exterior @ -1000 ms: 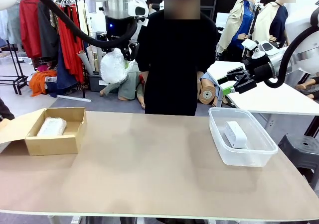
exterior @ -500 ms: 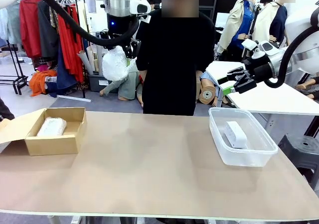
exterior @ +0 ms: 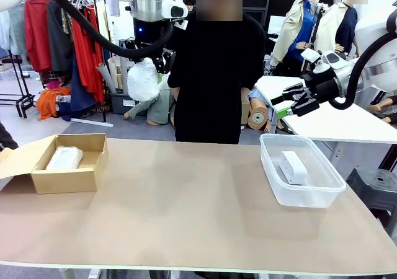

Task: Separate and place wrapped and unwrapped clocks.
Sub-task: Pick up the Digital clock indicated by the person, then if the picked Digital clock is wrapped, place it in the Package Box ; if not, place it in the Organizing box.

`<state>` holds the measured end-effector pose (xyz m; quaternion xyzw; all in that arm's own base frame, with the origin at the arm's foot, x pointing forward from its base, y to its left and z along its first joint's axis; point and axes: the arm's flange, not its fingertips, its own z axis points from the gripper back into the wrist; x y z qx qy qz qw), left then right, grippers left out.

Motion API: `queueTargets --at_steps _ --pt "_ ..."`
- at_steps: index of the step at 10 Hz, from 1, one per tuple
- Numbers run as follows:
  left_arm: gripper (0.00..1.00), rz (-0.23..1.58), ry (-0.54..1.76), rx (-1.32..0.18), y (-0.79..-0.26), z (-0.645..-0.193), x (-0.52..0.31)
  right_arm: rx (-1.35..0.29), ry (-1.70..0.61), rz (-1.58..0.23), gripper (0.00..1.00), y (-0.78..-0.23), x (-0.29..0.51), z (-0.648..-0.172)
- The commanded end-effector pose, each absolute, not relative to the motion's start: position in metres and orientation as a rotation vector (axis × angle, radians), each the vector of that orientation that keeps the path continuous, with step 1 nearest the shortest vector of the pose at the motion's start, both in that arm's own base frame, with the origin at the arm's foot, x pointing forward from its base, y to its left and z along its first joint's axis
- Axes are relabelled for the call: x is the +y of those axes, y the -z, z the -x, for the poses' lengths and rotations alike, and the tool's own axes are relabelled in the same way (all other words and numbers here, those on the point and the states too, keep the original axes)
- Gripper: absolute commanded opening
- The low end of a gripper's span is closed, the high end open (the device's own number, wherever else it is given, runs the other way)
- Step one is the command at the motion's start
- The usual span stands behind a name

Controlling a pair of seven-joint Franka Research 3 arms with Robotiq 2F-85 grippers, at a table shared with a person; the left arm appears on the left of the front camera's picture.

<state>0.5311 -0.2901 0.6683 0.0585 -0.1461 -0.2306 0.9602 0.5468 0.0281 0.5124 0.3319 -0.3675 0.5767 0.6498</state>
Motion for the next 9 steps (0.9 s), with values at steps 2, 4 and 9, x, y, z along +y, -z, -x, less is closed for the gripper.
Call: queueTargets --at_steps 2,4,9 --pt "0.00 -0.117 0.465 -0.295 -0.6730 -0.5286 -0.2891 -0.836 -1.313 -0.751 1.00 -0.5138 0.0282 -0.5463" --pt "0.00 -0.117 0.465 -0.295 -0.6730 -0.5286 -0.2891 -0.836 -1.313 -0.751 1.00 -0.5138 0.0282 -0.5463" --pt "0.00 -0.117 0.465 -0.295 -0.6730 -0.5286 -0.2891 -0.836 -1.313 -0.751 1.00 -0.5138 0.0282 -0.5463"
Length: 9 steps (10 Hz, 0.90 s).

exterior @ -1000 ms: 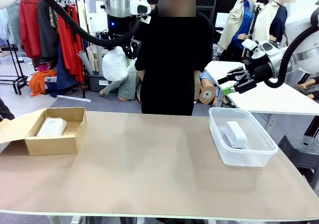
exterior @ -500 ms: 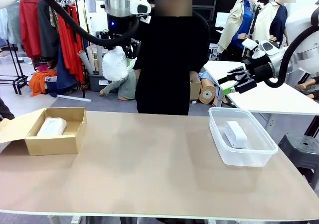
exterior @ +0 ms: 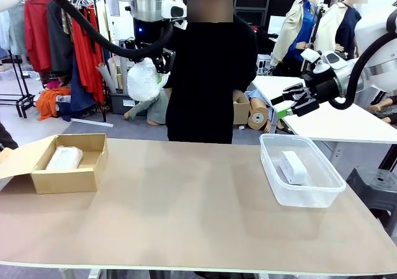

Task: Separate and place wrapped and unwrapped clocks.
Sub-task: If the picked Digital clock is wrapped, place it in the Package Box ; if not, place it in the Organizing box.

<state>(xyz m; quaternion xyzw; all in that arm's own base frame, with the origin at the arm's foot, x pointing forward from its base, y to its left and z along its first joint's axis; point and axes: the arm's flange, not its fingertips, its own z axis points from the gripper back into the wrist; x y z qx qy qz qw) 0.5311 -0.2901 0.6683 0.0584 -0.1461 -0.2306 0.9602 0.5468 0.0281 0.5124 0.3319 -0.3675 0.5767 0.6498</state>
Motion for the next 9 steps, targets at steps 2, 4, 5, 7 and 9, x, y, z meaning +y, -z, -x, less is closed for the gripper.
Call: queueTargets --at_steps 2,4,5,7,9 --pt "0.00 -0.117 0.465 -0.295 -0.673 -0.529 -0.289 -0.836 -1.313 -0.751 1.00 -0.514 0.028 -0.546" --pt "0.00 -0.118 0.467 -0.296 -0.668 -0.531 -0.290 -0.836 -1.313 -0.751 1.00 -0.514 0.028 -0.546" --pt "0.00 -0.140 0.499 -0.277 -0.667 -0.523 -0.283 -0.836 -1.313 -0.751 1.00 -0.514 0.028 -0.546" --pt "0.00 -0.154 0.403 -0.374 -0.656 -0.503 -0.269 -0.836 -1.313 -0.751 1.00 -0.514 0.028 -0.546" --pt "0.00 -0.134 0.333 -0.355 -0.640 -0.482 -0.242 -0.836 -1.313 -0.751 1.00 -0.514 0.028 -0.546"
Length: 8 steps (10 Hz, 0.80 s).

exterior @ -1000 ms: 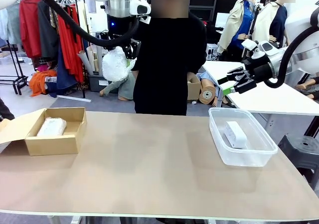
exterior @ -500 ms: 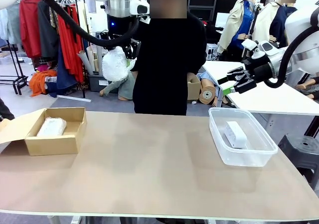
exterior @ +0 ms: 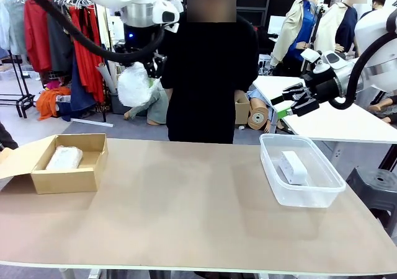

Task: Separate and place wrapped and unwrapped clocks.
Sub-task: If the picked Digital clock is wrapped, place it in the Package Box ; if not, place it in the Organizing box.

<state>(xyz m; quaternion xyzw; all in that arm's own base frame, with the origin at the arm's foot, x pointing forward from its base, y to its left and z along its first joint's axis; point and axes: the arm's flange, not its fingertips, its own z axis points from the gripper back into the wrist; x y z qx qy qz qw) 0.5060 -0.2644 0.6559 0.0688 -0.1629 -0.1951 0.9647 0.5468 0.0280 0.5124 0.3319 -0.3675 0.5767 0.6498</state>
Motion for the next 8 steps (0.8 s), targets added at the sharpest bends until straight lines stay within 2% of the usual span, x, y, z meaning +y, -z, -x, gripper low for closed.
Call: queueTargets --at_steps 1,3,8 --pt "0.00 -0.101 0.295 -0.342 -0.634 -0.475 -0.229 -0.836 -1.313 -0.751 1.00 -0.514 0.028 -0.546" --pt "0.00 -0.091 0.223 -0.334 -0.625 -0.472 -0.208 -0.836 -1.313 -0.751 1.00 -0.514 0.028 -0.546" --pt "0.00 -0.074 0.044 -0.339 -0.606 -0.501 -0.120 -0.836 -1.313 -0.751 1.00 -0.514 0.028 -0.546"
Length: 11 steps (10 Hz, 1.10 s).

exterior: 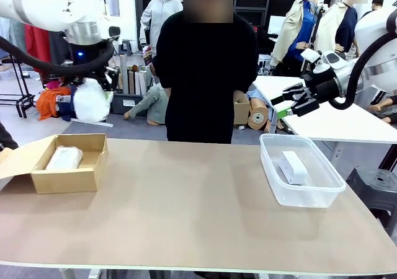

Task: Separate and place wrapped and unwrapped clocks.
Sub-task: If the picked Digital clock is wrapped, place it in the Package Box ; if not, place it in the Organizing box.

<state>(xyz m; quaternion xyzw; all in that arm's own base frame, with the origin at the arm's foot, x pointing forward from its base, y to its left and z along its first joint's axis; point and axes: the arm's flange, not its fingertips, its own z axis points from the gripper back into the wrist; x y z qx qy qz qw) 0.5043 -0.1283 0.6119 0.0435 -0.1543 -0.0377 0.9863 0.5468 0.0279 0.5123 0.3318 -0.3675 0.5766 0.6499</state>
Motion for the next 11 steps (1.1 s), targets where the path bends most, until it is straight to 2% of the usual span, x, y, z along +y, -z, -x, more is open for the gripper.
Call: queueTargets --at_steps 1,4,8,11 --pt "0.00 -0.087 0.030 -0.349 -0.602 -0.505 -0.110 -0.836 -1.313 -0.751 1.00 -0.514 0.028 -0.546" --pt "0.00 -0.078 0.038 -0.376 -0.596 -0.514 -0.098 -0.836 -1.313 -0.751 1.00 -0.514 0.028 -0.546" --pt "0.00 -0.083 0.019 -0.336 -0.599 -0.516 -0.095 -0.836 -1.313 -0.751 1.00 -0.514 0.028 -0.546" --pt "0.00 -0.045 0.015 -0.290 -0.572 -0.536 -0.072 -0.836 -1.313 -0.751 1.00 -0.514 0.028 -0.546"
